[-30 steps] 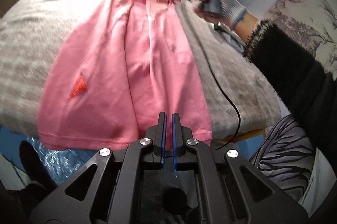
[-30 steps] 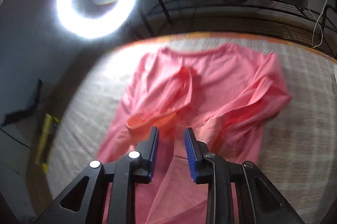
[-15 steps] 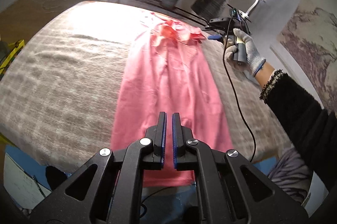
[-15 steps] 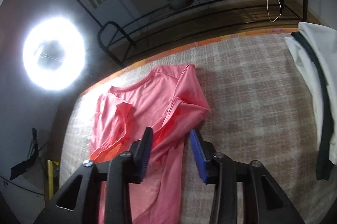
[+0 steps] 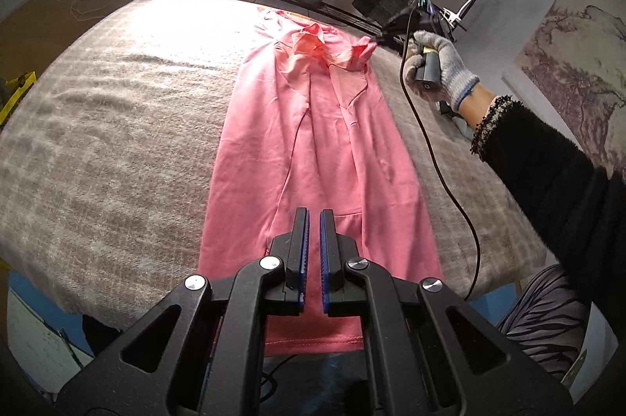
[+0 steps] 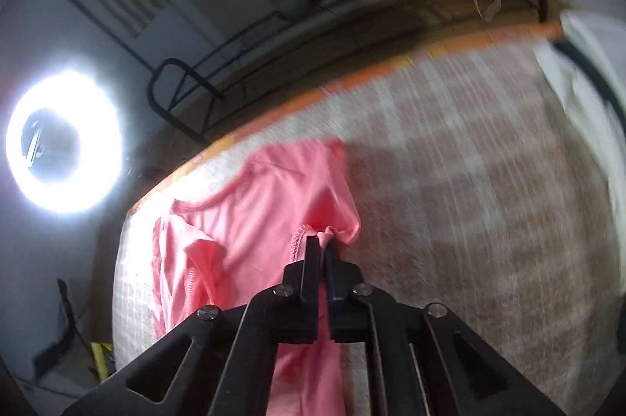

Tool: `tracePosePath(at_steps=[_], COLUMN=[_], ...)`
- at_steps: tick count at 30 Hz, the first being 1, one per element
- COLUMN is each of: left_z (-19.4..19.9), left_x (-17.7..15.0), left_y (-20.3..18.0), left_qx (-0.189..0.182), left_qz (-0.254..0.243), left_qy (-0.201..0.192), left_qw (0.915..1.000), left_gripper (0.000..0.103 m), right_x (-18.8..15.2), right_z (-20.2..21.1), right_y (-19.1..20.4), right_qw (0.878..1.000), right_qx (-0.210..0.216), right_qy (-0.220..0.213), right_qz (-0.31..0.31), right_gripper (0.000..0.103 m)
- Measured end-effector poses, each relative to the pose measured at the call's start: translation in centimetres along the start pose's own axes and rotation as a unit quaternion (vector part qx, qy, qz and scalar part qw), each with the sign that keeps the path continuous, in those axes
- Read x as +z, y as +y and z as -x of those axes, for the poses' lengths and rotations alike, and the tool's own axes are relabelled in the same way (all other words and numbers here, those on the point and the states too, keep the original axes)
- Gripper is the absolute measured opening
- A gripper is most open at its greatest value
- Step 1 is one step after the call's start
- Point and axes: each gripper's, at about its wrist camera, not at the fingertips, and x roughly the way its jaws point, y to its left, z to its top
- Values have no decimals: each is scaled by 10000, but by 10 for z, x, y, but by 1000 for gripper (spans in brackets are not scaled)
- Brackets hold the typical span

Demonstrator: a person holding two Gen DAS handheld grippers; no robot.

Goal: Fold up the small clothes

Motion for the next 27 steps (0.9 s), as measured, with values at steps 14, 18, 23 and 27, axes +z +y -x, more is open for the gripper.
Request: tracePosePath(at_steps=[14,18,23,27], left_z=[-6,-8,-5,3], left_x=[0,1,4,7], left_y=[3,6,4,6], left_qx=[-7,37,149,205], left_qz=[62,133,53,50], left_qy=[96,115,32,-113], left_qw=[9999,9998,9999,9997], left_gripper=[1,1,1,1], right_x=[6,-4,-5,-4], right_z=[-43,-66,-69,-21], right_y=[82,84,82,71], right_qw=[9897,9884,9903,9929], right_qx=[-282,-318,-89,461], right_qy=[188,360,419,96], right_qz=[1390,1442,1324,1092], right_gripper=[0,1,30,32])
